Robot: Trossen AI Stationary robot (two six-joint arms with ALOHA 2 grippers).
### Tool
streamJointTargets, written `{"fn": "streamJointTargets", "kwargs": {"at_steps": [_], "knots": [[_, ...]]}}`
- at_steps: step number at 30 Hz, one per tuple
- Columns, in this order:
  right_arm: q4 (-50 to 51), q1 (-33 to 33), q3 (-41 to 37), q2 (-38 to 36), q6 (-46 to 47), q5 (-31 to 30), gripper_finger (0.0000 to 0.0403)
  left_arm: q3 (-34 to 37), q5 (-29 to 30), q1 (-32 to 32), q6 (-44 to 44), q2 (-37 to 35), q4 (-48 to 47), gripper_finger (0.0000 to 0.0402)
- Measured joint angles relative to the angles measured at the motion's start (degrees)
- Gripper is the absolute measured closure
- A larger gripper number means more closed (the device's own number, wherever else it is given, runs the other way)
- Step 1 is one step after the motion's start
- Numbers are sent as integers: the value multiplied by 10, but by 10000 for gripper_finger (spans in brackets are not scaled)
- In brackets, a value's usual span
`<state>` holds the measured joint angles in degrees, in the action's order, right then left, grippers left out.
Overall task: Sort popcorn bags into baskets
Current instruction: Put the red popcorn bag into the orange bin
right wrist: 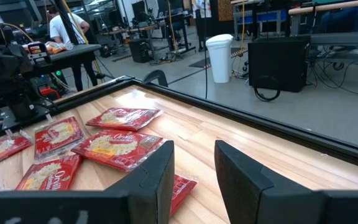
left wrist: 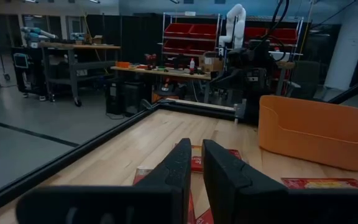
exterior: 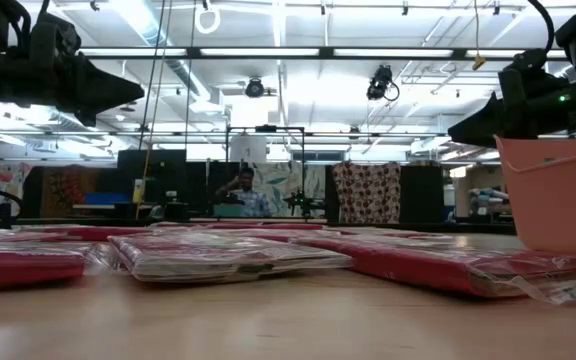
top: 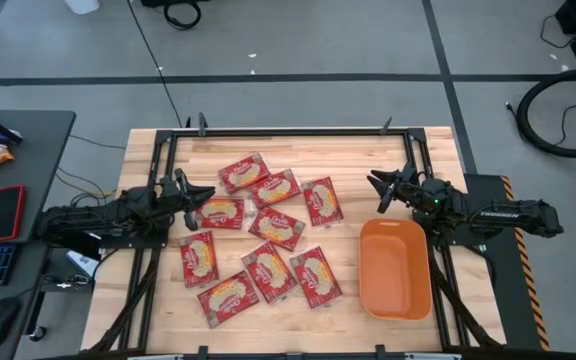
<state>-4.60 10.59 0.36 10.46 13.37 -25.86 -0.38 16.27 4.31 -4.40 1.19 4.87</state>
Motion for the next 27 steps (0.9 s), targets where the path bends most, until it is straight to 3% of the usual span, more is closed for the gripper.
{"fn": "streamJointTargets", "kwargs": {"at_steps": [9, 14, 21, 27], "knots": [[0, 0, 0, 0, 0, 0, 282, 0, -4, -1, -77, 1, 83, 358], [0, 0, 0, 0, 0, 0, 282, 0, -79, -1, -65, 13, 127, 358], [0, 0, 0, 0, 0, 0, 282, -6, -101, -1, -81, 105, 139, 358], [0, 0, 0, 0, 0, 0, 282, -53, -100, -1, -84, 219, 131, 341]]}}
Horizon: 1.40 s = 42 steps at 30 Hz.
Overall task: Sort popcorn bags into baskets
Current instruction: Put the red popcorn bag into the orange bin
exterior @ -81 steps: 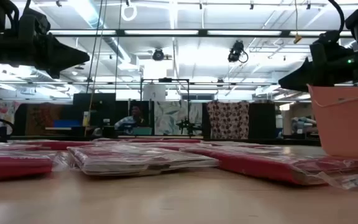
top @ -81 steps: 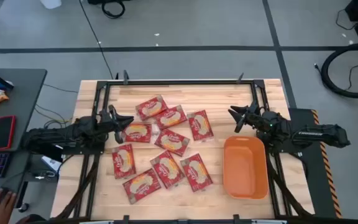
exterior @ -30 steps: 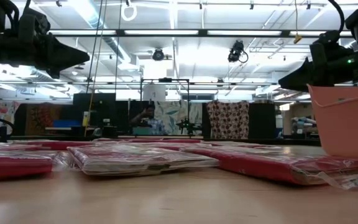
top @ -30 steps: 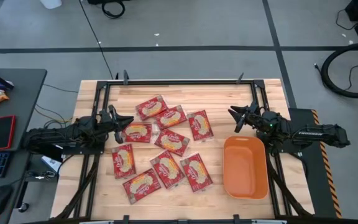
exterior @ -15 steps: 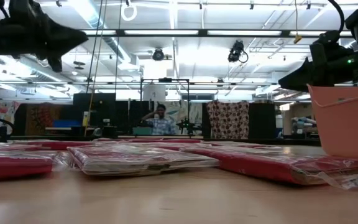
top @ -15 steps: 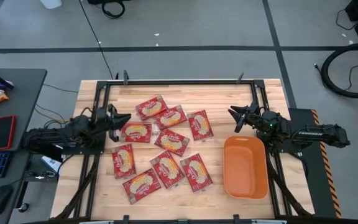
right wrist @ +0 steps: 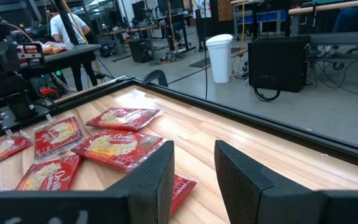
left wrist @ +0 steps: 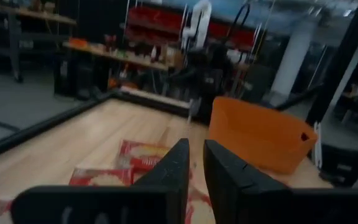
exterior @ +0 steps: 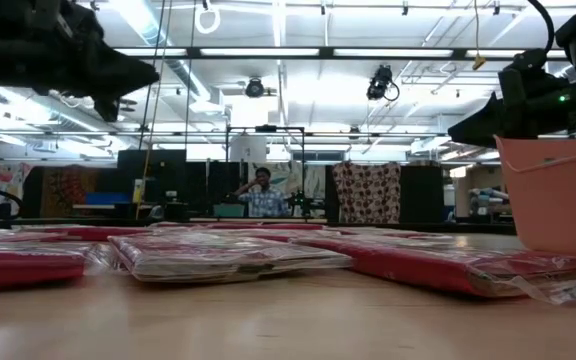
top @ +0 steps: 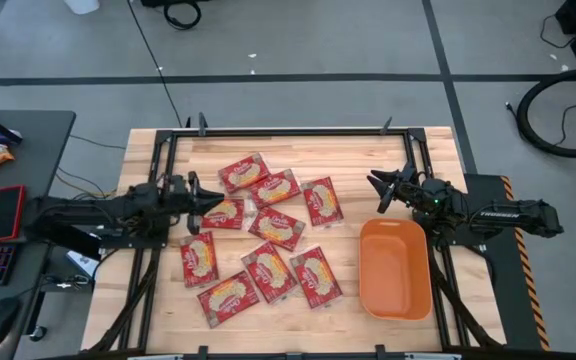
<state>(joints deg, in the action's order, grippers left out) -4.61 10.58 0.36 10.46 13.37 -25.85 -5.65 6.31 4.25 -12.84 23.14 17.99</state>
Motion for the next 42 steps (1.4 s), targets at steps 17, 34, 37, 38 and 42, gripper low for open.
{"fn": "streamJointTargets", "kwargs": {"at_steps": [17, 34, 37, 38, 42], "knots": [[0, 0, 0, 0, 0, 0, 282, -185, 62, 0, 61, 328, -214, 269], [0, 0, 0, 0, 0, 0, 282, -413, 164, 89, -3, 591, -427, 269], [0, 0, 0, 0, 0, 0, 282, -442, 164, 110, 2, 628, -449, 269], [0, 0, 0, 0, 0, 0, 282, -451, 165, 115, 9, 641, -458, 269], [0, 0, 0, 0, 0, 0, 282, -479, 166, 124, 38, 688, -470, 252]]}}
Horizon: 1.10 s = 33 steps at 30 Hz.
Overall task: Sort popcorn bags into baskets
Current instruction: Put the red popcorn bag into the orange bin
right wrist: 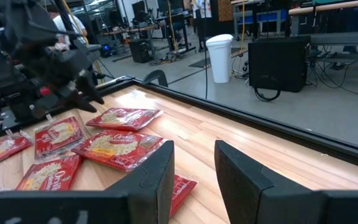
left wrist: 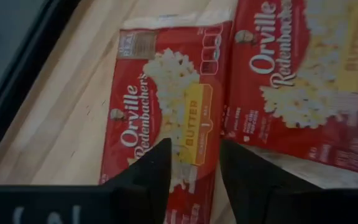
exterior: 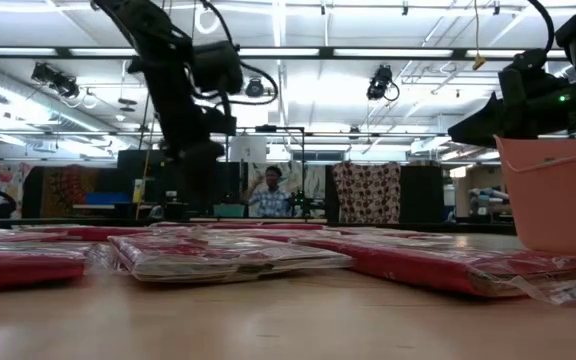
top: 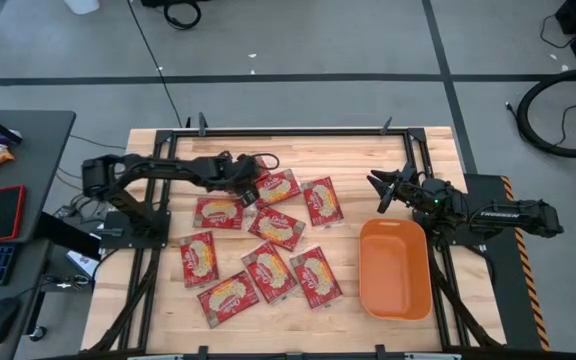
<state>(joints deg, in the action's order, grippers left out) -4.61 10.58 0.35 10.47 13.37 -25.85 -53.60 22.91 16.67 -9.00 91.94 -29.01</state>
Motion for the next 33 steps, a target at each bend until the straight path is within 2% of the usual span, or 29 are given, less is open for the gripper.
{"fn": "streamJointTargets", "kwargs": {"at_steps": [5, 8, 11, 16, 33], "knots": [[0, 0, 0, 0, 0, 0, 282, -16, 0, 0, 30, 47, 1, 208], [0, 0, 0, 0, 0, 0, 282, -16, 6, 0, 37, 71, 0, 197], [0, 0, 0, 0, 0, 0, 282, -16, 16, -2, 53, 86, 0, 198], [0, 0, 0, 0, 0, 0, 282, -16, 68, -6, 99, 104, -11, 209], [0, 0, 0, 0, 0, 0, 282, -12, 79, 2, 97, 113, -27, 214]]}}
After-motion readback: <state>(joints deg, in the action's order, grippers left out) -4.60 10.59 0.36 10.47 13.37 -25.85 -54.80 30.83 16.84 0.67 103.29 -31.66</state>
